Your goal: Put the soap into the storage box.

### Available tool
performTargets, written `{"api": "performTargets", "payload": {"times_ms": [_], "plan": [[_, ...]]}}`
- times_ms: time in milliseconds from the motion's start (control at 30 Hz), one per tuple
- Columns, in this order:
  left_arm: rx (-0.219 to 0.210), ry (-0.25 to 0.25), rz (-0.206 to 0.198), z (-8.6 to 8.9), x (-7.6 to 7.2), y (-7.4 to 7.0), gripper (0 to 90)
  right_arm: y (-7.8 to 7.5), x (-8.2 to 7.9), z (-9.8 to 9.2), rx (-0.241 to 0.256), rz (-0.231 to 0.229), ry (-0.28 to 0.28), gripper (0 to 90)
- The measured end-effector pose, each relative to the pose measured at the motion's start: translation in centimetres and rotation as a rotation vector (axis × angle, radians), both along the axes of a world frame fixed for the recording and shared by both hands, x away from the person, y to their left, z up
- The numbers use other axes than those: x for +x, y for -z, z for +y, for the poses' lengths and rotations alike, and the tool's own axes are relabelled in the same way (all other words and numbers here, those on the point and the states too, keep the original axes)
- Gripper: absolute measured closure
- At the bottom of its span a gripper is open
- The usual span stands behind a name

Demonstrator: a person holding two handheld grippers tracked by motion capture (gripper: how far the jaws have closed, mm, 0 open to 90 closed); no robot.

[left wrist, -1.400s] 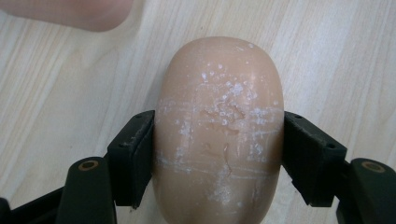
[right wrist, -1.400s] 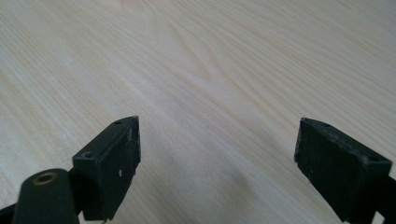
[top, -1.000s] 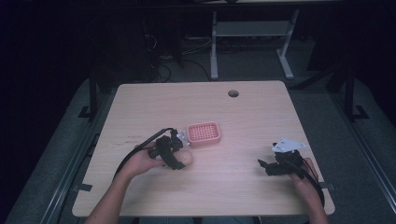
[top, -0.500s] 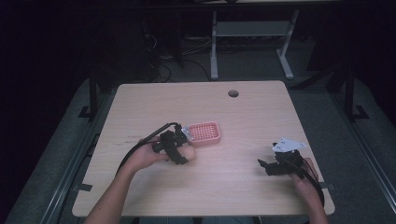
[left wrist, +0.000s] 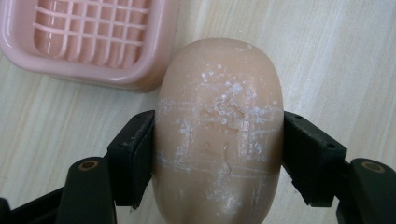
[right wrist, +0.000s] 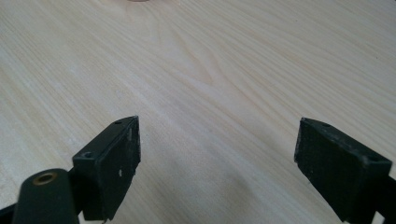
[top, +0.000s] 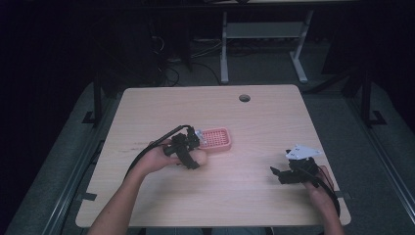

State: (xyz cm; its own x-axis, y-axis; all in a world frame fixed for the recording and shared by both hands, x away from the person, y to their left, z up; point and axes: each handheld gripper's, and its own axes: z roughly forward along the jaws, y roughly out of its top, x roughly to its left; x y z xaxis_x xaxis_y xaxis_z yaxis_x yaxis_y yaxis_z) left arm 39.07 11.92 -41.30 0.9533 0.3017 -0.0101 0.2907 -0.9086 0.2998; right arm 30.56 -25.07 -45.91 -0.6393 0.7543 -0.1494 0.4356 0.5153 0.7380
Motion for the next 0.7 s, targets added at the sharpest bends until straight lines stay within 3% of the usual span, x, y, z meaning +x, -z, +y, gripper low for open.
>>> {"api": "performTargets", "payload": {"times_ms": [700], "plan": [[0.030, 0.016, -0.008, -1.5, 1.9, -1.1, 31.5, -0.1, -0.1, -0.2, 0.024, 0.004, 0.015, 13.9]]}}
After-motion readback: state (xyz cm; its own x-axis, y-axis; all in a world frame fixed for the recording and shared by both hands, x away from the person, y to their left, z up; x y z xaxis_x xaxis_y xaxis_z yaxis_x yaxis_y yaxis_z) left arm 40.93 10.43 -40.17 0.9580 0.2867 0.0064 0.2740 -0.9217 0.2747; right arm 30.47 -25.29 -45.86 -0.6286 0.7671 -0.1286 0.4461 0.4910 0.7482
